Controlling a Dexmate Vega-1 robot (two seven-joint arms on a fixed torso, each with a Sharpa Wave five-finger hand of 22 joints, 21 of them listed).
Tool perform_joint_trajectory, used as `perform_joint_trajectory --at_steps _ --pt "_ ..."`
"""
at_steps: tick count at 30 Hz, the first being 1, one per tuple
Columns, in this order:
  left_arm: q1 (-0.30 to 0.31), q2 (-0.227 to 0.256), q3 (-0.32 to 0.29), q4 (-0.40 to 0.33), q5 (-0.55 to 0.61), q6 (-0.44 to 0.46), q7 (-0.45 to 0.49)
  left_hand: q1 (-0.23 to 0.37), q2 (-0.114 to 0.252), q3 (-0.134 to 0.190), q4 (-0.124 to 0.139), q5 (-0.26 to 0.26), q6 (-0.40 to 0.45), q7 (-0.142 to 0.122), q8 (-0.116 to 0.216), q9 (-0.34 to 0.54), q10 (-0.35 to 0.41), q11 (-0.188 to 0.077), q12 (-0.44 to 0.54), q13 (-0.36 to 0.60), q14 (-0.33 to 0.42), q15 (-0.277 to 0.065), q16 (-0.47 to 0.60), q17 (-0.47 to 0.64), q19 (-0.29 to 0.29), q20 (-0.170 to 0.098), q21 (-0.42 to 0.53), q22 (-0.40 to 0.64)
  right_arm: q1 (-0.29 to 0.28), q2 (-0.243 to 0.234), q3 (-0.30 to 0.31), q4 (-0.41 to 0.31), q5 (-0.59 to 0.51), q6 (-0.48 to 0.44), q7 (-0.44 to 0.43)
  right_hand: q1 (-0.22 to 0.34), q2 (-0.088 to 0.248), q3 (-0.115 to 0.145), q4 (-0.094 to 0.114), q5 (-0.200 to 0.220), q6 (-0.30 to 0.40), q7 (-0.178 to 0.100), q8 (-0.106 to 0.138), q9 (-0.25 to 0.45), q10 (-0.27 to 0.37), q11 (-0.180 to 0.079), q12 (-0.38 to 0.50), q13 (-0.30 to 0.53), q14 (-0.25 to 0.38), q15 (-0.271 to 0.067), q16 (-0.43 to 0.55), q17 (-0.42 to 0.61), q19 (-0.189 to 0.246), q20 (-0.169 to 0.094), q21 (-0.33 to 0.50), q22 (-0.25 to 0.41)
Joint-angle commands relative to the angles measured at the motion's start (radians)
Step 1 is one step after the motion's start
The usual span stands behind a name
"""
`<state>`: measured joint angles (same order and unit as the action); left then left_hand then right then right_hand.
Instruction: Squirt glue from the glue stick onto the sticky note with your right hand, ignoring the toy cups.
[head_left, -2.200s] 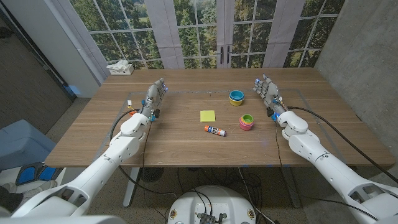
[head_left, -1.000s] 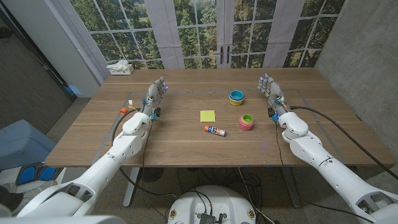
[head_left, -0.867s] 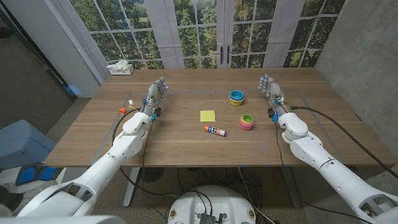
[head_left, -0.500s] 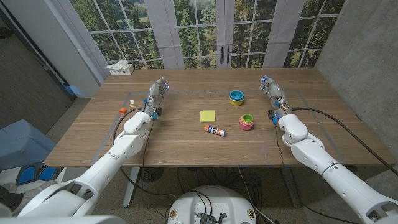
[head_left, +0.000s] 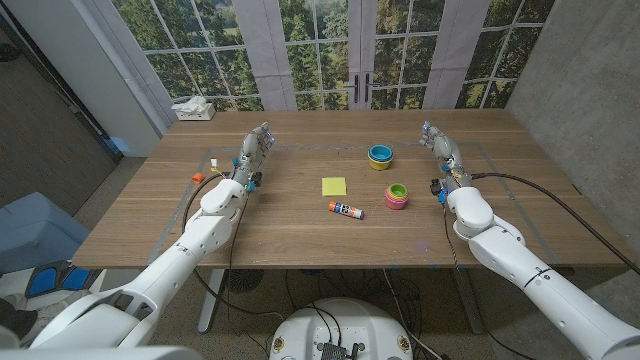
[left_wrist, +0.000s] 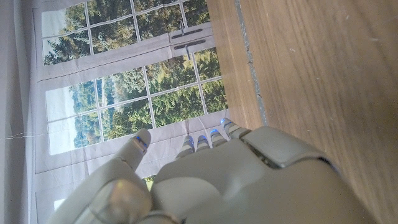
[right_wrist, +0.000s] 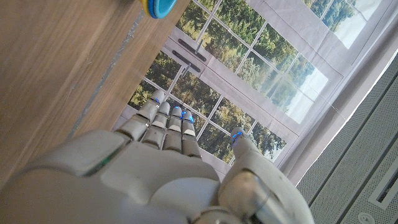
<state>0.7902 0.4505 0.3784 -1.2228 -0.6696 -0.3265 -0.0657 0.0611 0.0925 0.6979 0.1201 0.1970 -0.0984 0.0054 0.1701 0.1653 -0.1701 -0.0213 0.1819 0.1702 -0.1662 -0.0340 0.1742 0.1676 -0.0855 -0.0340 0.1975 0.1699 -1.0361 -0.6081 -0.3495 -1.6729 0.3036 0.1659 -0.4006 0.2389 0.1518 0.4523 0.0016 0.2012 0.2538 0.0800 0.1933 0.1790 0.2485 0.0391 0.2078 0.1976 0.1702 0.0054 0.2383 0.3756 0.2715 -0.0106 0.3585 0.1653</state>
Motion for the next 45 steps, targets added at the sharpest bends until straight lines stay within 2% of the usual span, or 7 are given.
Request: perform_joint_trajectory --at_steps 1,8,13,15,24,40,45 --pt "-0.003 -0.003 0.003 0.003 0.0 0.001 -0.005 0.003 0.092 0.001 -0.007 0.007 -0.01 -0.003 0.006 0.003 -0.018 -0.002 0.006 0.004 -0.047 -0.02 0.002 0.0 -0.009 -0.097 -0.004 0.001 -0.04 -0.017 0.003 -0.069 -0.074 -0.039 -0.052 0.012 0.017 0.004 -0.01 -0.007 0.012 -0.001 0.009 0.004 0.014 0.001 0.008 0.004 0.009 0.001 0.006 -0.001 0.012 0.007 -0.005 0.003" --pt "-0.011 -0.007 0.005 0.014 0.001 -0.002 -0.012 0.004 0.092 0.001 -0.008 0.007 -0.011 -0.001 0.006 0.004 -0.018 -0.003 0.006 0.004 -0.047 -0.021 0.002 0.0 -0.009 -0.096 -0.004 0.001 -0.061 -0.02 0.006 -0.109 -0.118 -0.07 -0.089 0.027 0.017 0.011 -0.024 -0.012 0.023 -0.003 0.011 0.004 0.027 0.0 0.01 0.005 0.018 0.001 0.009 -0.004 0.028 0.012 -0.006 0.004" --pt "-0.017 -0.011 0.006 0.023 -0.002 -0.003 -0.019 0.004 0.091 0.001 -0.01 0.006 -0.009 0.0 0.007 0.004 -0.016 -0.002 0.007 0.004 -0.046 -0.019 0.002 0.0 -0.008 -0.093 -0.004 0.001 -0.077 -0.021 -0.001 -0.161 -0.186 -0.131 -0.145 0.057 0.023 0.028 -0.048 -0.014 0.028 -0.009 0.01 0.004 0.035 -0.002 0.01 0.005 0.037 -0.002 0.015 -0.009 0.047 0.019 -0.008 0.005" --pt "-0.02 -0.013 0.007 0.03 -0.003 -0.005 -0.023 0.005 0.091 0.0 -0.011 0.006 -0.008 0.001 0.007 0.004 -0.014 0.0 0.008 0.004 -0.045 -0.018 0.002 0.0 -0.008 -0.091 -0.004 0.001 -0.08 -0.023 -0.002 -0.177 -0.198 -0.154 -0.15 0.075 0.025 0.038 -0.063 -0.012 0.031 -0.016 0.011 0.004 0.04 -0.007 0.01 0.006 0.043 -0.007 0.017 -0.012 0.059 0.018 -0.008 0.006" --pt "-0.039 -0.025 0.007 0.067 -0.008 -0.019 -0.043 0.006 0.09 0.0 -0.013 0.006 -0.008 0.001 0.008 0.004 -0.013 -0.002 0.008 0.004 -0.044 -0.015 0.002 -0.001 -0.008 -0.089 -0.004 0.001 -0.08 -0.024 -0.007 -0.22 -0.221 -0.216 -0.151 0.106 0.028 0.054 -0.086 -0.007 0.036 -0.025 0.009 0.005 0.049 -0.017 0.009 0.007 0.062 -0.008 0.026 -0.014 0.087 0.026 -0.006 0.008" --pt "-0.066 -0.045 0.005 0.13 -0.02 -0.047 -0.088 0.008 0.089 -0.001 -0.018 0.006 -0.007 -0.002 0.008 0.004 -0.008 -0.006 0.01 0.005 -0.04 -0.013 0.003 -0.001 -0.005 -0.084 -0.004 0.001 -0.082 -0.032 -0.039 -0.317 -0.297 -0.335 -0.168 0.132 0.028 0.064 -0.105 -0.003 0.042 -0.03 0.008 0.006 0.059 -0.024 0.009 0.008 0.102 -0.022 0.048 -0.007 0.125 0.02 -0.001 0.01" --pt "-0.069 -0.048 0.003 0.138 -0.023 -0.053 -0.096 0.009 0.089 -0.001 -0.02 0.006 -0.007 -0.002 0.008 0.004 -0.008 -0.006 0.01 0.005 -0.04 -0.011 0.003 -0.001 -0.005 -0.083 -0.004 0.001 -0.085 -0.038 -0.053 -0.359 -0.333 -0.389 -0.175 0.141 0.027 0.067 -0.111 -0.001 0.058 -0.018 0.013 0.006 0.072 -0.023 0.012 0.009 0.104 -0.022 0.052 -0.004 0.13 0.019 -0.003 0.01"
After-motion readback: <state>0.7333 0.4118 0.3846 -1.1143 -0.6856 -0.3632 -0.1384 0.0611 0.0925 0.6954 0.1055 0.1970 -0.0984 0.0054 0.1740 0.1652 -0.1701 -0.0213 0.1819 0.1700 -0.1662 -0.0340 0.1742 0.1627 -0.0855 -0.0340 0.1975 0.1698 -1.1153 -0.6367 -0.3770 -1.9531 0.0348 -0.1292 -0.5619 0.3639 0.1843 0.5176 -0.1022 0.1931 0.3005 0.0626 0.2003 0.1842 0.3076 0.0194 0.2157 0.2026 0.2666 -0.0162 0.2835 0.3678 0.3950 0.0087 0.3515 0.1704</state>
